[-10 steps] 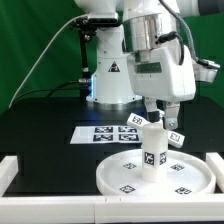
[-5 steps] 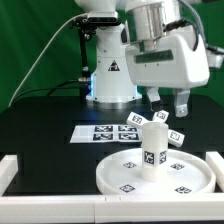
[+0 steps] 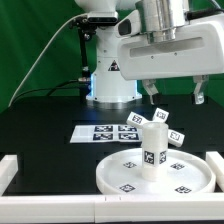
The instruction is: Assemble round table
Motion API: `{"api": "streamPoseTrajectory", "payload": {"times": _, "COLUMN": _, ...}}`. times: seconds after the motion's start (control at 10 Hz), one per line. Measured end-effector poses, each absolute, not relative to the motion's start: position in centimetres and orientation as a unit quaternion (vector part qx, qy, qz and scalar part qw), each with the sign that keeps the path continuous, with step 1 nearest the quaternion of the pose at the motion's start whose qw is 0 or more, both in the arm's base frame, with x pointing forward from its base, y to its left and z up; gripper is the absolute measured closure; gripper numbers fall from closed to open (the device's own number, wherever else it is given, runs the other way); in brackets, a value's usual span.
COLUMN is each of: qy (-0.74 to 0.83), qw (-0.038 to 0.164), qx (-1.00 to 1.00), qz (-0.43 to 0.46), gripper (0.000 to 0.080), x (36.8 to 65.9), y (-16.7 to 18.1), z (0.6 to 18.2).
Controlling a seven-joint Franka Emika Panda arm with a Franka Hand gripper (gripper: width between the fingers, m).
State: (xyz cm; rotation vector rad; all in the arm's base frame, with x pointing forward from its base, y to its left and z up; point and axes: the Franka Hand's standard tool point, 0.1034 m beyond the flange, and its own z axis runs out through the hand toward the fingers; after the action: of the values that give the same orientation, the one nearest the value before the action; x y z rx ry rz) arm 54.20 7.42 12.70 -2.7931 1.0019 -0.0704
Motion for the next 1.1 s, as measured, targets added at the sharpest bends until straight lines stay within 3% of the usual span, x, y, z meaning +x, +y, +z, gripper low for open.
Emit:
{"api": "streamPoseTrajectory", "payload": {"times": 0.2, "qy": 0.288, "qw": 0.085, "qx": -0.953, "qz": -0.027, "gripper": 0.0151, "x": 54.1, "y": 7.5, "z": 12.6}}
{"api": "streamPoseTrajectory", "payload": {"times": 0.4, "qy": 0.11, "qw": 0.047, "qx": -0.993, "qz": -0.012, "gripper": 0.0151, "x": 52.8, "y": 8.5, "z": 11.9}}
{"api": "streamPoseTrajectory", "payload": {"times": 0.5, "qy": 0.021, "qw": 0.017, "qx": -1.0, "qz": 0.016, "gripper": 0.0151, "x": 51.4, "y": 9.3, "z": 11.1}}
{"api": "streamPoseTrajectory", "payload": {"times": 0.9, "qy": -0.105, "qw": 0.015, "qx": -0.994, "qz": 0.011, "gripper": 0.0151, "x": 51.0, "y": 9.1, "z": 10.8}}
{"api": "streamPoseTrajectory", "payload": {"times": 1.1, "qy": -0.161, "qw": 0.001, "qx": -0.987, "qz": 0.026, "gripper": 0.0151, "x": 49.8, "y": 8.9, "z": 10.2}}
